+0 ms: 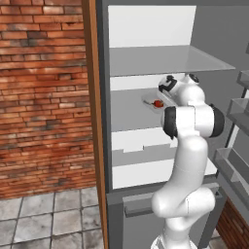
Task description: Place the tupperware containing the shrimp and bell pepper meal in the microwave. Close the microwave door and press the start button to reheat the meal.
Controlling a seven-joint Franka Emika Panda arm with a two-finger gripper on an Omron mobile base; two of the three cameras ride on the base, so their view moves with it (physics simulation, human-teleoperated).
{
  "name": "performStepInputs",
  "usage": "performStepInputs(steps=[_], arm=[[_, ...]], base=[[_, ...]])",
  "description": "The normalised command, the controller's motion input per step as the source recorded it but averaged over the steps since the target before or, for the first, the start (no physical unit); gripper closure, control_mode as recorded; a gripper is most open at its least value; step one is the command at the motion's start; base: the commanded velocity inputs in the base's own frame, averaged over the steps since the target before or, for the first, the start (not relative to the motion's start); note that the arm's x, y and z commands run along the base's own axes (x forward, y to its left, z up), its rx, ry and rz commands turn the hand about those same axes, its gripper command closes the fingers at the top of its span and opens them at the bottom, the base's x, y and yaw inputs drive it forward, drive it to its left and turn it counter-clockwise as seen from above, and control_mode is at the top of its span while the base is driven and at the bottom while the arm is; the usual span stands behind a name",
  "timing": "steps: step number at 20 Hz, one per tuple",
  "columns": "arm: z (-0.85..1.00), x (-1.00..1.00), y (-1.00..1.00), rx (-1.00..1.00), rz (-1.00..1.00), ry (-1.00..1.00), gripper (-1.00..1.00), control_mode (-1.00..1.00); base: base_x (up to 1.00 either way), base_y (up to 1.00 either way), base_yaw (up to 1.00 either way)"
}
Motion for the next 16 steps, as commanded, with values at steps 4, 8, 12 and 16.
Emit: performStepInputs(steps=[4, 8, 12, 16], arm=[[-0.31, 0.00, 0.04, -0.02, 0.00, 0.09, 1.00, -1.00], [-0.02, 0.00, 0.00, 0.00, 0.00, 0.00, 1.00, -1.00], [-0.03, -0.15, 0.00, 0.00, -0.02, 0.00, 1.00, -1.00], [-0.22, -0.66, 0.00, 0.00, -0.05, -0.09, 1.00, -1.00]], base=[[0.00, 0.00, 0.00], [0.00, 0.00, 0.00], [0.00, 0.00, 0.00], [0.00, 0.00, 0.00]])
